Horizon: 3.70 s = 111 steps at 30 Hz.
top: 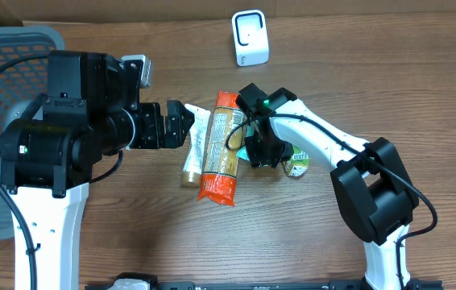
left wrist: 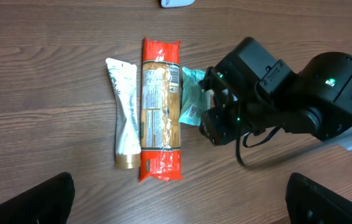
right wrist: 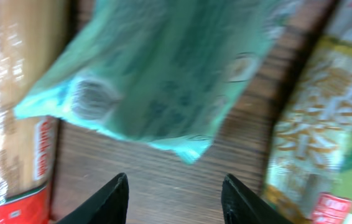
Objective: Scan the item barcode
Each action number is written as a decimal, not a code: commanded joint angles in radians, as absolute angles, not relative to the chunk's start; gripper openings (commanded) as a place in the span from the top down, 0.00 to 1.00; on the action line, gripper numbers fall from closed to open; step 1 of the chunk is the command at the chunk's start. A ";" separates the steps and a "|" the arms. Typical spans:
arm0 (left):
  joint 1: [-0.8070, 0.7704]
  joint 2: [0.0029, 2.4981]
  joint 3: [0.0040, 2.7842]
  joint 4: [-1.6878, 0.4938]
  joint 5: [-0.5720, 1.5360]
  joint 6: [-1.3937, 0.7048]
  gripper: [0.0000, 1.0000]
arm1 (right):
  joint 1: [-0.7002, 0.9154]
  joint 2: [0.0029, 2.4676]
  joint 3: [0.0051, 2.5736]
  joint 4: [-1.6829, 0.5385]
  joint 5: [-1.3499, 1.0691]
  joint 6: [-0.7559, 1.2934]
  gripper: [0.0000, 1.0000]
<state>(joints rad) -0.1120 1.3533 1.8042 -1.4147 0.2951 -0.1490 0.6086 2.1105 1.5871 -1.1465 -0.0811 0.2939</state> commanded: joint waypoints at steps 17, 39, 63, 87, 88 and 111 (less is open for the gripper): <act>-0.120 1.360 1.807 -1.414 0.303 -0.127 0.00 | 0.442 1.934 1.641 -1.155 0.015 0.203 0.23; -0.120 1.360 1.807 -1.414 0.303 -0.127 0.00 | 0.397 2.107 1.620 -1.036 -0.036 0.130 0.57; -0.120 1.360 1.807 -1.414 0.303 -0.127 0.01 | 0.267 2.058 1.667 -1.130 -0.105 0.419 0.96; -0.120 1.360 1.807 -1.414 0.303 -0.127 0.00 | 0.010 2.017 1.698 -1.354 -0.147 0.317 0.58; -0.120 1.360 1.807 -1.414 0.303 -0.127 0.01 | 0.009 2.017 1.684 -1.365 -0.146 0.317 0.59; -0.120 1.360 1.807 -1.414 0.303 -0.127 0.00 | 0.311 1.990 1.398 -1.047 -0.282 0.345 0.76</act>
<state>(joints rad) -0.1120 1.3533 1.8042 -1.4147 0.2955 -0.1490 0.2722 2.0418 1.3949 -1.1118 -0.2470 0.3244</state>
